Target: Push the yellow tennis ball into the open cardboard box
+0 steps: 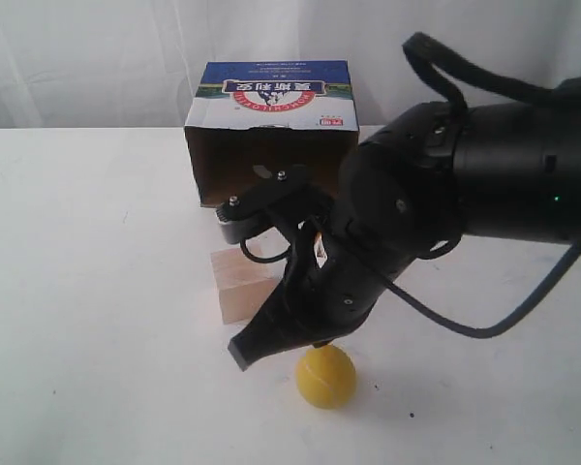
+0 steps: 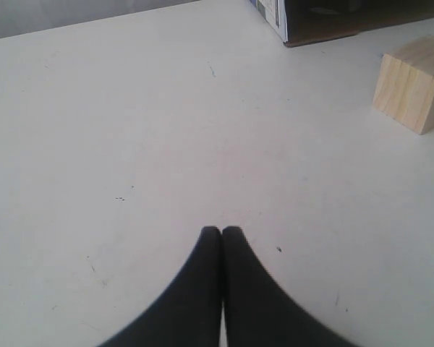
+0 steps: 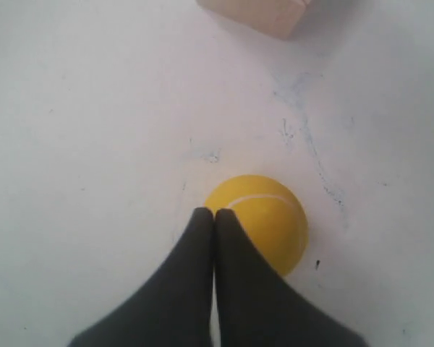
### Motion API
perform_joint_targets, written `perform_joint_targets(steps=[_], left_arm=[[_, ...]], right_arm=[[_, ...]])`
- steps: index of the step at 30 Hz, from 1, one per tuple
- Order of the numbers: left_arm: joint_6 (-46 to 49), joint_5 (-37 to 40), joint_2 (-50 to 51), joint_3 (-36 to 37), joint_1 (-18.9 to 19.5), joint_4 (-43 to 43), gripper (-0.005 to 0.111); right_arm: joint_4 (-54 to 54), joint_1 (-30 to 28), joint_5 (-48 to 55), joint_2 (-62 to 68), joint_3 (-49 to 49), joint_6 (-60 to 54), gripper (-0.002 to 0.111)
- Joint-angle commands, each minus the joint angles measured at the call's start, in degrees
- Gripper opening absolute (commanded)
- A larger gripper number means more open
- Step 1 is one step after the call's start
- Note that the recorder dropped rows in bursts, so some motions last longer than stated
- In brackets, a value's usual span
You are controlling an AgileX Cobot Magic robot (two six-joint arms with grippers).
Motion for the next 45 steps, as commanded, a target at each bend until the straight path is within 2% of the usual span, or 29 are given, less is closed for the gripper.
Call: perform_joint_targets(steps=[1,12,33,45], left_arm=[[-0.43,0.02,-0.28,0.21,0.16,-0.15,0.000],[-0.43,0.02,-0.28,0.21,0.16,-0.15,0.000],[-0.43,0.02,-0.28,0.21,0.16,-0.15,0.000],[-0.43,0.02,-0.28,0.21,0.16,-0.15,0.000]], right_arm=[[-0.16,0.24,-0.73,1.02,3.26,0.00,0.000],[-1.38,-2.59,-5.51,1.74,8.14,0.00,0.000],[-2.51,-3.10,-8.03,1.89,8.83,0.00,0.000],[-3.79,-6.54,-11.04,1.89,8.83,0.00,0.000]])
